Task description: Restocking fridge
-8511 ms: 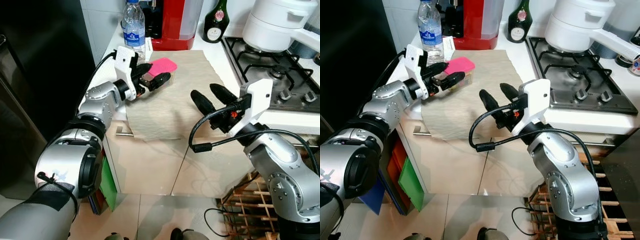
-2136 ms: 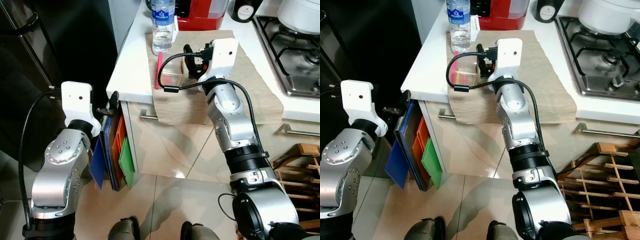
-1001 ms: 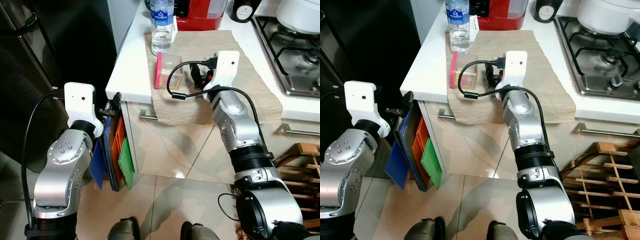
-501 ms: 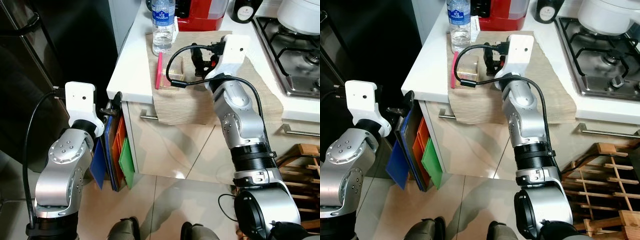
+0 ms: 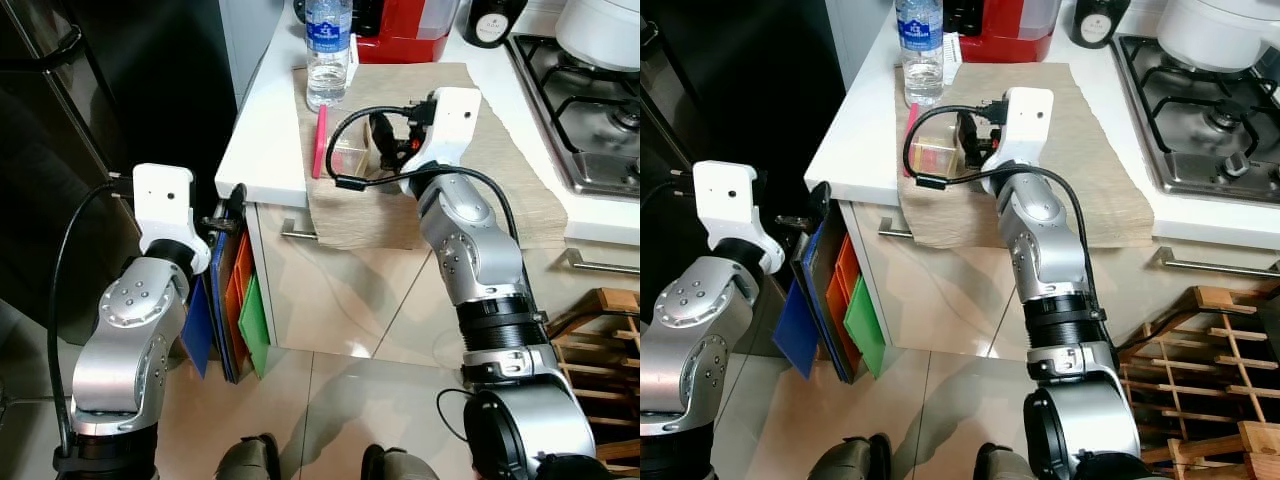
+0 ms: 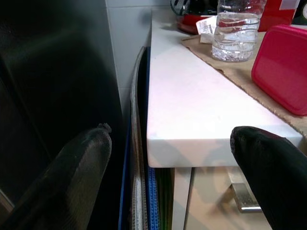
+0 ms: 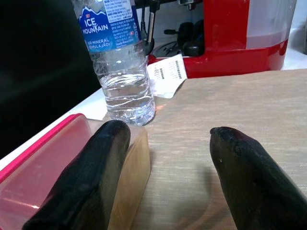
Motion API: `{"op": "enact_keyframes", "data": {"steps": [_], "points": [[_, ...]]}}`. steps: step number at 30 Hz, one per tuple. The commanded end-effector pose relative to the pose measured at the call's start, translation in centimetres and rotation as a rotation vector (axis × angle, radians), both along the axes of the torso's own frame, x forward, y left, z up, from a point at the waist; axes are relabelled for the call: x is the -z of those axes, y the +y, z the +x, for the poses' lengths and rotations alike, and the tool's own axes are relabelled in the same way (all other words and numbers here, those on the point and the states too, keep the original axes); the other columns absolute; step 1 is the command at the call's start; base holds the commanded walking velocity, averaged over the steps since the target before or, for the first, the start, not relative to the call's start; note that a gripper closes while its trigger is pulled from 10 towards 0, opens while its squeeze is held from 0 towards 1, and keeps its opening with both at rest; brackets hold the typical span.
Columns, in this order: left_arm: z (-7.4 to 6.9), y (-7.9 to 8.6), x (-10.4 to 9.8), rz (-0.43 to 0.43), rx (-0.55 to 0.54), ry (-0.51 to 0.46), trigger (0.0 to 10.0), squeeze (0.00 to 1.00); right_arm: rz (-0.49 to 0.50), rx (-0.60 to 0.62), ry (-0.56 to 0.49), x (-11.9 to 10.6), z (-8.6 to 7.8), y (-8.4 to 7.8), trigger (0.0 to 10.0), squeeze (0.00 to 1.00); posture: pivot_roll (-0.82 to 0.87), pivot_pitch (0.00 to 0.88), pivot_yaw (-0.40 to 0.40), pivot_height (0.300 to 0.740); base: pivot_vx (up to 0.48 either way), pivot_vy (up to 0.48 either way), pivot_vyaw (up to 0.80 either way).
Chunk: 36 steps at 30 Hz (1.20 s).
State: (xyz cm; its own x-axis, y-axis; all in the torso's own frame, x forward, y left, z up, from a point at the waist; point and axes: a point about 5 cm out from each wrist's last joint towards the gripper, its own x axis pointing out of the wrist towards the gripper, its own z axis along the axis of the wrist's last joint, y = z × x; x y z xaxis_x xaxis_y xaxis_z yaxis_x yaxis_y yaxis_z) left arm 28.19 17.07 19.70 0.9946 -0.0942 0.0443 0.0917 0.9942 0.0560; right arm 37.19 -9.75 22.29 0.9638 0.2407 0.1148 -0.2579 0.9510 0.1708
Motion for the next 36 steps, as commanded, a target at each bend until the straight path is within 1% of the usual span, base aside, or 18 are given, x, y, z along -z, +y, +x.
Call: {"op": "enact_keyframes", "data": {"steps": [1,7,9,10,12,18,26,28,31,33,34,35,36], "points": [[0.1,-0.1,-0.1,-0.004,0.008,-0.003,10.0,0.00,0.013,-0.009,0.018,0.1,-0.2,0.1,10.0,0.00,0.09,0.119,-0.008,0.740,0.000,0.000,0.00],[0.2,-0.1,-0.1,-0.008,0.009,-0.003,10.0,0.00,0.026,-0.011,0.093,1.3,-0.3,-0.1,10.0,0.00,0.08,0.123,-0.007,0.740,0.000,0.000,0.00],[0.2,-0.2,-0.1,-0.010,0.010,-0.001,10.0,0.00,0.038,-0.002,0.142,2.1,-0.3,-0.5,10.0,0.00,0.08,0.124,-0.007,0.740,0.000,0.000,0.00],[0.2,-0.2,-0.1,-0.010,0.010,-0.001,10.0,0.00,0.038,-0.002,0.142,2.1,-0.3,-0.5,10.0,0.00,0.08,0.124,-0.007,0.740,0.000,0.000,0.00],[0.2,-0.2,-0.1,-0.010,0.011,0.000,10.0,0.00,0.039,0.015,0.175,2.7,-0.3,-1.1,10.0,0.00,0.08,0.124,-0.005,0.740,0.000,0.000,0.00],[0.3,-0.2,0.0,-0.012,0.010,0.001,10.0,0.00,0.027,0.037,0.191,3.1,-0.3,-1.8,10.0,0.00,0.07,0.122,-0.003,0.740,0.000,0.000,0.00],[0.5,-0.2,-0.1,-0.014,0.012,-0.001,10.0,0.00,0.015,0.047,0.200,3.2,-0.3,-2.2,10.0,0.00,0.07,0.120,-0.005,0.740,0.000,0.000,0.00],[0.6,-0.2,-0.1,-0.016,0.012,-0.003,10.0,0.00,0.002,0.057,0.182,3.0,-0.3,-2.4,10.0,0.00,0.07,0.119,-0.006,0.740,0.000,0.000,0.00],[0.6,-0.3,-0.2,-0.019,0.011,-0.007,10.0,0.00,-0.086,0.075,0.093,1.5,-0.9,-3.0,10.0,0.00,0.07,0.118,-0.010,0.740,0.000,0.000,0.00],[0.7,-0.3,-0.2,-0.022,0.009,-0.008,10.0,0.00,-0.156,0.100,0.059,1.2,-1.7,-3.7,10.0,0.00,0.06,0.115,-0.011,0.740,0.000,0.000,0.00],[0.7,-0.3,-0.2,-0.022,0.009,-0.008,10.0,0.00,-0.156,0.100,0.059,1.2,-1.7,-3.7,10.0,0.00,0.06,0.115,-0.011,0.740,0.000,0.000,0.00],[0.7,-0.4,-0.1,-0.025,0.010,-0.007,10.0,0.00,-0.193,0.136,0.081,2.0,-1.8,-4.8,10.0,0.00,0.05,0.111,-0.011,0.740,0.000,0.000,0.00],[0.8,-0.5,-0.1,-0.028,0.013,-0.008,10.0,0.00,-0.214,0.158,0.097,2.5,-1.8,-5.4,10.0,0.00,0.04,0.107,-0.011,0.740,0.000,0.000,0.00]]}}
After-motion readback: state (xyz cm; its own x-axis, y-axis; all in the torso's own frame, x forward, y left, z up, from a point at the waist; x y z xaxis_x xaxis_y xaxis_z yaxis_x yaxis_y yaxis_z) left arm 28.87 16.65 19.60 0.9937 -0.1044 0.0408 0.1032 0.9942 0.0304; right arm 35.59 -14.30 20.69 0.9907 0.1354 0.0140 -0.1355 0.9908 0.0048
